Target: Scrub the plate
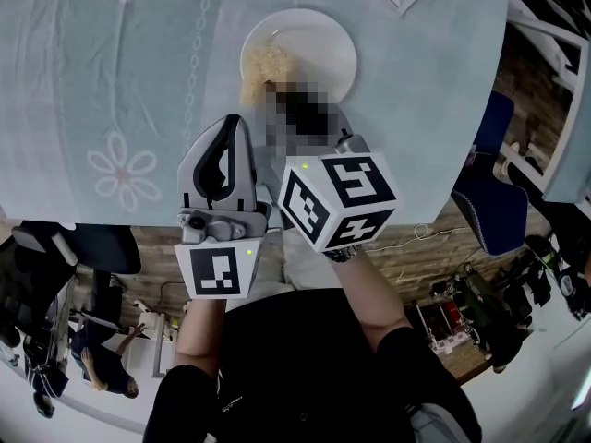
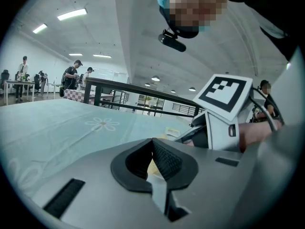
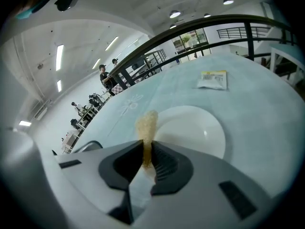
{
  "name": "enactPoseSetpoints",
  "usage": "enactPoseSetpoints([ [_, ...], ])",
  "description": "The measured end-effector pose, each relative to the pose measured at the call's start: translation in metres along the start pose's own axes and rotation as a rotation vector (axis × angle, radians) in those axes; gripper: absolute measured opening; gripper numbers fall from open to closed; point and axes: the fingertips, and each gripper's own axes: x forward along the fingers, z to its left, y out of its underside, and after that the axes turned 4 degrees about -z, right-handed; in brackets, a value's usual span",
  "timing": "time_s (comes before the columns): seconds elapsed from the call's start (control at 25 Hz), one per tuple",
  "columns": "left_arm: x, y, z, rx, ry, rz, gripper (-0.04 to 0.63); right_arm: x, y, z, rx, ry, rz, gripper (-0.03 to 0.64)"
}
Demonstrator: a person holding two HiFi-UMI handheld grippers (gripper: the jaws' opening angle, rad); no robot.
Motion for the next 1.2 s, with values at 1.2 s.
enactPoseSetpoints([
  [1.2,0.012,0.018,-0.036,0.007,0.096,0.035,0.012,-0.042,-0.001,-0.081,0.028,0.178,-0.057,0.052],
])
